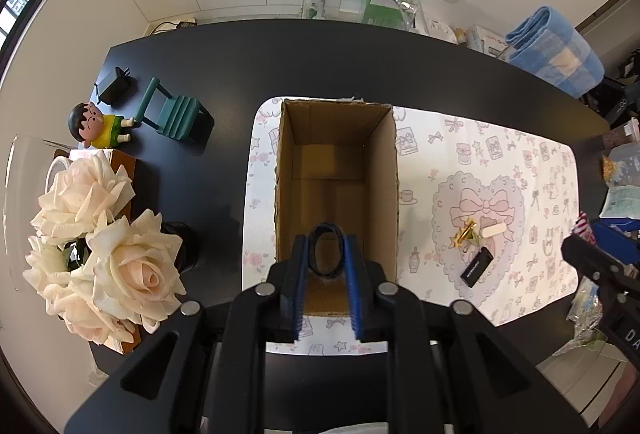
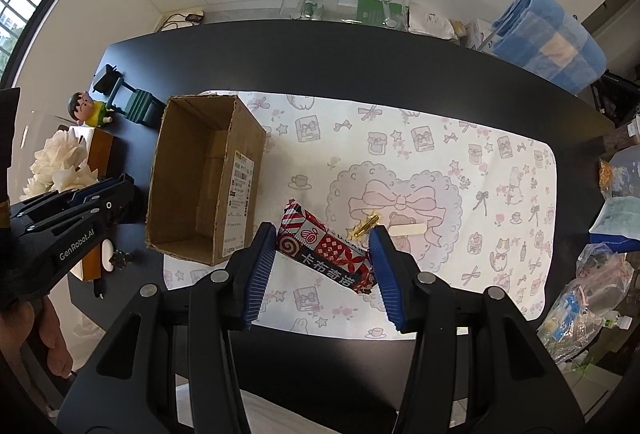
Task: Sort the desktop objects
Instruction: 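Open left gripper over the cardboard box while right gripper holds the candy bar, then carry the candy bar over the box and open right gripper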
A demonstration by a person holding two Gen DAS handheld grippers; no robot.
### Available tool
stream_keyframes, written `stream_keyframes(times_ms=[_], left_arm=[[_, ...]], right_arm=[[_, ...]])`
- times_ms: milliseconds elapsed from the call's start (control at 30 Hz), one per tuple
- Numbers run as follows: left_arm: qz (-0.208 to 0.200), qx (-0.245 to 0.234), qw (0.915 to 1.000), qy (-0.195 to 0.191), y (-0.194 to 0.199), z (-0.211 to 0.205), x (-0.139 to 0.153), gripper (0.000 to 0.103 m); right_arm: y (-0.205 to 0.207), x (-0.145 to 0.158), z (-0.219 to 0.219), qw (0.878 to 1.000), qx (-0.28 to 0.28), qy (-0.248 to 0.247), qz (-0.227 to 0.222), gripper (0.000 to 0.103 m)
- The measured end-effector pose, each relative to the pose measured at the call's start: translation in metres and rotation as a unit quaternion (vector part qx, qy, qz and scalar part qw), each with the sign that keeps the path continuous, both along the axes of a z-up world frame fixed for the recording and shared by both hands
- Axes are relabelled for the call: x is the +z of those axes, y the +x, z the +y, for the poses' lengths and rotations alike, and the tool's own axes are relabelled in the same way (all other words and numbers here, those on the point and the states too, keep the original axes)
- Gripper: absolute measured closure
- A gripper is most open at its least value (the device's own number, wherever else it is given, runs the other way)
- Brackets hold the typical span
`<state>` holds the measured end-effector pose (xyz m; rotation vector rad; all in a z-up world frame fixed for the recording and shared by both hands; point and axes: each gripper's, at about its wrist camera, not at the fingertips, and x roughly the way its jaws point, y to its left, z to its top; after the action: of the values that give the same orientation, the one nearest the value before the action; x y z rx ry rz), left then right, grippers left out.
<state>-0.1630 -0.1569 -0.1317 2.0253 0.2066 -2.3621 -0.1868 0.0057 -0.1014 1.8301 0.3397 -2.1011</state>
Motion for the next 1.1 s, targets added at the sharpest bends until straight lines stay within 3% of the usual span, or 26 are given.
stream_keyframes(times_ms=[333,400,467,500,767,1100], left_arm=[[0.002,0.002,1.0000,0.004,-0.001,0.001,0.001,0.078],[-0.004,0.004,1.0000,0.006,-0.001,0.000,0.000,0.067],[-0.006,0.011,0.9999,0.007,-0.001,-0.001,-0.001,0.033],[-0.003,0.011,0.9999,0.005,0.000,-0.001,0.000,0.022],[0.009,0.011,0.9999,0.001,0.004,-0.004,0.004,0.006],[0.008,0.027,0.9996,0.009,0.015,-0.013,0.007,0.004]], right_arm=[[-0.003,-0.004,0.003,1.000,-0.007,0.003,-0.005,0.053],[-0.002,-0.003,0.004,1.000,-0.007,0.003,-0.005,0.053],[-0.001,-0.002,0.004,1.000,-0.006,0.004,-0.006,0.053],[0.000,-0.002,0.004,1.000,-0.006,0.004,-0.006,0.053],[0.003,0.001,0.003,1.000,-0.004,0.003,-0.004,0.053],[0.002,0.002,-0.009,1.000,0.012,0.000,0.000,0.053]])
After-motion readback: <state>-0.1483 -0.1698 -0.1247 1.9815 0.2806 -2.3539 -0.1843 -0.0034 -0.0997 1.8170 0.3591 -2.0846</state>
